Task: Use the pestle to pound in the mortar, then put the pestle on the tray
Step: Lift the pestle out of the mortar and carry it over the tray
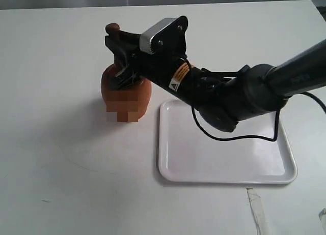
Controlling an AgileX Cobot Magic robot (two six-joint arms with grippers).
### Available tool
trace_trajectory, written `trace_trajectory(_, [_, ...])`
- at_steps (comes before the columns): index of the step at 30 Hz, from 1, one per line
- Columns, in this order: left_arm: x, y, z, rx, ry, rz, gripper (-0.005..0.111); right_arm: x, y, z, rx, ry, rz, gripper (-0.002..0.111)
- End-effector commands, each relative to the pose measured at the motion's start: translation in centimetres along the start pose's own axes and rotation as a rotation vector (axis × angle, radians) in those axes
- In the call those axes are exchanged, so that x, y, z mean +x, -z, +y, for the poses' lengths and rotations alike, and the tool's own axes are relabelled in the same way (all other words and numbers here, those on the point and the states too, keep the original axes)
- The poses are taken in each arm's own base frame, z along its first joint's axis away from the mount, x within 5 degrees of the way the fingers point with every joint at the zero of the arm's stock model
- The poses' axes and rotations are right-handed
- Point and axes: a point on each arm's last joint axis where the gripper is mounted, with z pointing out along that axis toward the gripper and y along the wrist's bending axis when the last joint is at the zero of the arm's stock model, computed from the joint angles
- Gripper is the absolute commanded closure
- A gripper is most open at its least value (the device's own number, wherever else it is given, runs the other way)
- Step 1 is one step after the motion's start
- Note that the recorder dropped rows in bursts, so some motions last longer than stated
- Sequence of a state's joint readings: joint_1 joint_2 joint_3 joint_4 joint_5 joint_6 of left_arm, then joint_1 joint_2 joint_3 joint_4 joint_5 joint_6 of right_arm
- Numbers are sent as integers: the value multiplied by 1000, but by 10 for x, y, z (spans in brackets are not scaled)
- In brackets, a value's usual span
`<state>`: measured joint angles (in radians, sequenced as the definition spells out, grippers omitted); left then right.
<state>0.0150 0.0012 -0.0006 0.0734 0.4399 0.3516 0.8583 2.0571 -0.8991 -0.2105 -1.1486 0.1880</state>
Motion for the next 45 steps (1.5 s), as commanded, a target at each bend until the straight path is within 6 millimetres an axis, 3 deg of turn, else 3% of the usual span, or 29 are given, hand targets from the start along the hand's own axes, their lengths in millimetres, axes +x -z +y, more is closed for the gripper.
trace_trajectory(1, [0, 0, -1, 8, 12, -7, 107, -76, 8, 9, -23, 57, -244, 108])
trace_trajectory(4, [0, 0, -1, 8, 12, -7, 107, -127, 21, 16, 2, 179, -276, 108])
trace_trajectory(8, [0, 0, -1, 8, 12, -7, 107, -177, 50, 22, 71, 373, -121, 108])
trace_trajectory(11, [0, 0, -1, 8, 12, -7, 107, -194, 78, 23, 119, 453, 98, 108])
trace_trajectory(14, [0, 0, -1, 8, 12, -7, 107, -194, 99, 22, 139, 467, 313, 108])
trace_trajectory(18, [0, 0, -1, 8, 12, -7, 107, -175, 114, 18, 150, 437, 595, 108])
trace_trajectory(22, [0, 0, -1, 8, 12, -7, 107, -143, 117, 13, 141, 408, 807, 108])
trace_trajectory(32, [0, 0, -1, 8, 12, -7, 107, -22, 98, -3, 66, 340, 1224, 108])
trace_trajectory(38, [0, 0, -1, 8, 12, -7, 107, 35, 96, -8, 34, 294, 1376, 108])
trace_trajectory(45, [0, 0, -1, 8, 12, -7, 107, 50, 96, -9, 40, 270, 1401, 108])
